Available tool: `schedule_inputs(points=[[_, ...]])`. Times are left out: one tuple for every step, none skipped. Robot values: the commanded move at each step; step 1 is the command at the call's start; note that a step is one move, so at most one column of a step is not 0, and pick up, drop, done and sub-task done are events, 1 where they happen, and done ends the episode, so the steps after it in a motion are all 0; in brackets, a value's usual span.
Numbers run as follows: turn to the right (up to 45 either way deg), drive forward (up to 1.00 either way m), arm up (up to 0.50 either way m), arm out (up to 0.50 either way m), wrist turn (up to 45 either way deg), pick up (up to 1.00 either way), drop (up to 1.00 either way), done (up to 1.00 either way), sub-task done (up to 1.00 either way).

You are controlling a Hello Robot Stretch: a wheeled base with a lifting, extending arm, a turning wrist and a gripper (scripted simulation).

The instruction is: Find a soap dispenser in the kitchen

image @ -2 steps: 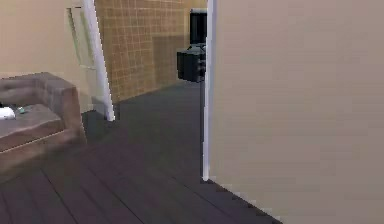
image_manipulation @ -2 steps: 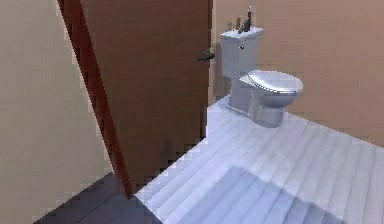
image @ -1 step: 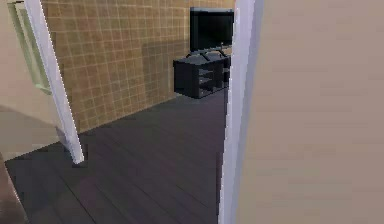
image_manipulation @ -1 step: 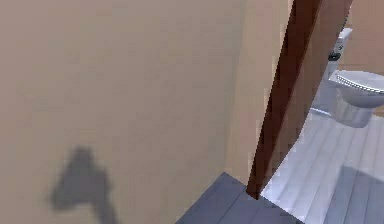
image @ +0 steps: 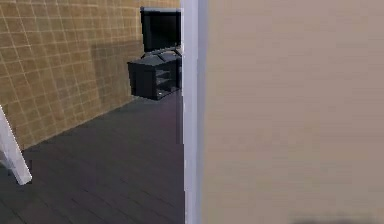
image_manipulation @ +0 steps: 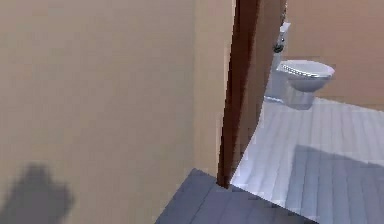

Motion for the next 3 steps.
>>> schedule_inputs(points=[[0.0, 0.15, 0.00, 0.00, 0.0, 0.00, 0.00, 0.00, 0.00], [-45.0, 0.00, 0.00, 0.00, 0.0, 0.00, 0.00, 0.00, 0.00], [-12.0, 0.00, 0.00, 0.00, 0.0, 0.00, 0.00, 0.00, 0.00]])
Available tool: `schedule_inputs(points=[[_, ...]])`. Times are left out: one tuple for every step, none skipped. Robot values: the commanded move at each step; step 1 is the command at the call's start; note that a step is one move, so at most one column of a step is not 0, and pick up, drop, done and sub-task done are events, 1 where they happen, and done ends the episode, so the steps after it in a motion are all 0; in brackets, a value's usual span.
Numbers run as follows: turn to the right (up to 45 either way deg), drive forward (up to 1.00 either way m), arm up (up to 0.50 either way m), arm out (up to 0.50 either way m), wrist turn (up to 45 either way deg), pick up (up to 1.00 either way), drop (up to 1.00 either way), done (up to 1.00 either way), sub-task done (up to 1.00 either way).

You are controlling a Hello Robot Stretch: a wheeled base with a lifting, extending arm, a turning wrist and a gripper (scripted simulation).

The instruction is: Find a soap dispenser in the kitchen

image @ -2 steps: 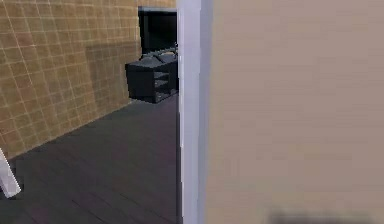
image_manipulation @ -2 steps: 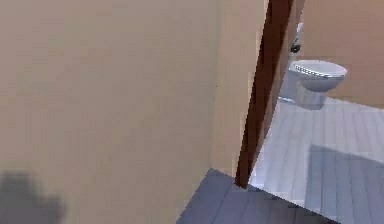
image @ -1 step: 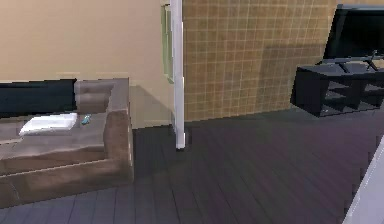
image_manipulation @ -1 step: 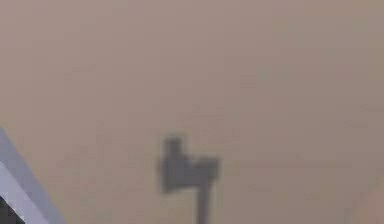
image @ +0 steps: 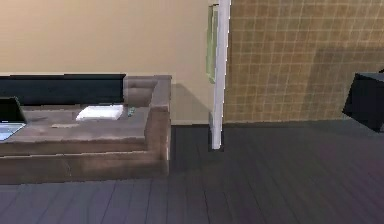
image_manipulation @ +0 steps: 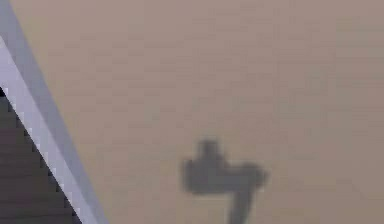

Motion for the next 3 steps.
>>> schedule_inputs(points=[[0.0, 0.45, 0.00, 0.00, 0.0, 0.00, 0.00, 0.00, 0.00], [45.0, 0.00, 0.00, 0.00, 0.0, 0.00, 0.00, 0.00, 0.00], [15.0, 0.00, 0.00, 0.00, 0.0, 0.00, 0.00, 0.00, 0.00]])
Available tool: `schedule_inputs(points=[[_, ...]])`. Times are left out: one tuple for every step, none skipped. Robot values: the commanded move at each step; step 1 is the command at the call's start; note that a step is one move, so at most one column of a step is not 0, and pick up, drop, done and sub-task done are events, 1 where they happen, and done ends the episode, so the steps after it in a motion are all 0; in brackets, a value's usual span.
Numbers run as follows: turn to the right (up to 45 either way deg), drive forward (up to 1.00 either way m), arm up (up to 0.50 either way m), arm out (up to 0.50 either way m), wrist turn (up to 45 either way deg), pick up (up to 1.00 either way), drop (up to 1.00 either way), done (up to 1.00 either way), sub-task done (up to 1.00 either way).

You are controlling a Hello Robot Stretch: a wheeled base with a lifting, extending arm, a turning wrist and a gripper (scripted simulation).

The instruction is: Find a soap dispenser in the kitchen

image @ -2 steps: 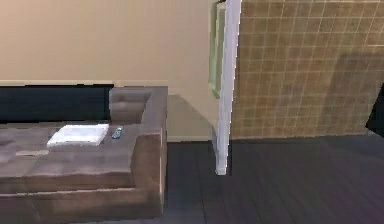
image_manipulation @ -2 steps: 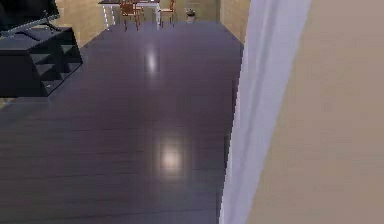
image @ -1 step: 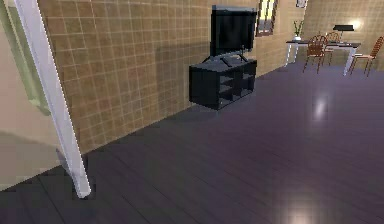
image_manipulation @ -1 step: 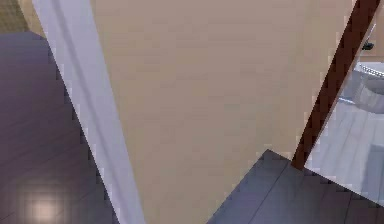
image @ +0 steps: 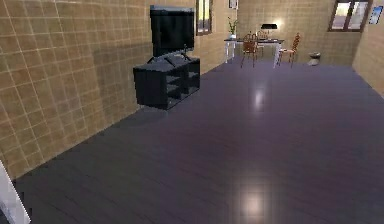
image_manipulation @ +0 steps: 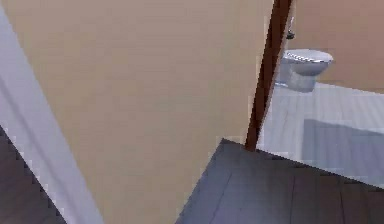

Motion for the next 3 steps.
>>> schedule_inputs(points=[[0.0, 0.65, 0.00, 0.00, 0.0, 0.00, 0.00, 0.00, 0.00], [45.0, 0.00, 0.00, 0.00, 0.0, 0.00, 0.00, 0.00, 0.00], [21.0, 0.00, 0.00, 0.00, 0.0, 0.00, 0.00, 0.00, 0.00]])
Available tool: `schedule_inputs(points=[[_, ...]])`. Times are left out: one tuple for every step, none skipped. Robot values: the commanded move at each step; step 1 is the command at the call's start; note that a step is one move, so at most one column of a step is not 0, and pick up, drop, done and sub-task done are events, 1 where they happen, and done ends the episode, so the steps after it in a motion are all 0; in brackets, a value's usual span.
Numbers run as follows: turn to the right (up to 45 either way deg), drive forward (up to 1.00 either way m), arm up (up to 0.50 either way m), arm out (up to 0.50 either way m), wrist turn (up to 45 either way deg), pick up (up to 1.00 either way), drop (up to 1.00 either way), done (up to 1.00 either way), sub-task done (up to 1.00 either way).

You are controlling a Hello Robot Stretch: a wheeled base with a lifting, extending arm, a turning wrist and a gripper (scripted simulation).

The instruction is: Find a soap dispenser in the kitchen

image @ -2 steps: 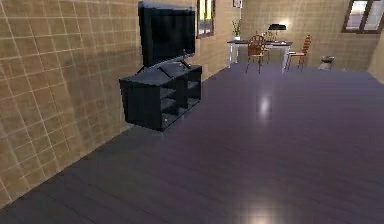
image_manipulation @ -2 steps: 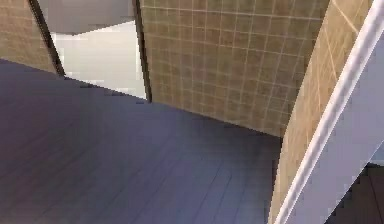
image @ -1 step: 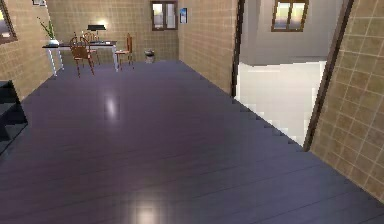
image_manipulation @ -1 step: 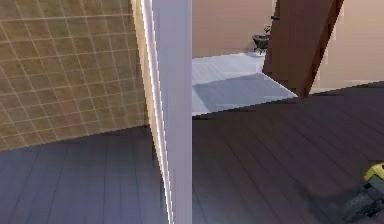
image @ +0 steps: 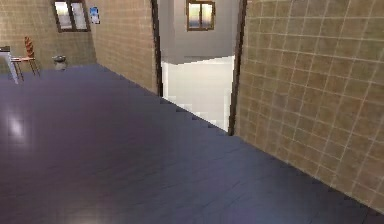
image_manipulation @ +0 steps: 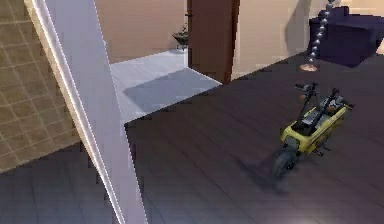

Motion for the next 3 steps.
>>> schedule_inputs(points=[[0.0, 1.00, 0.00, 0.00, 0.0, 0.00, 0.00, 0.00, 0.00], [0.0, 1.00, 0.00, 0.00, 0.0, 0.00, 0.00, 0.00, 0.00], [9.0, 0.00, 0.00, 0.00, 0.0, 0.00, 0.00, 0.00, 0.00]])
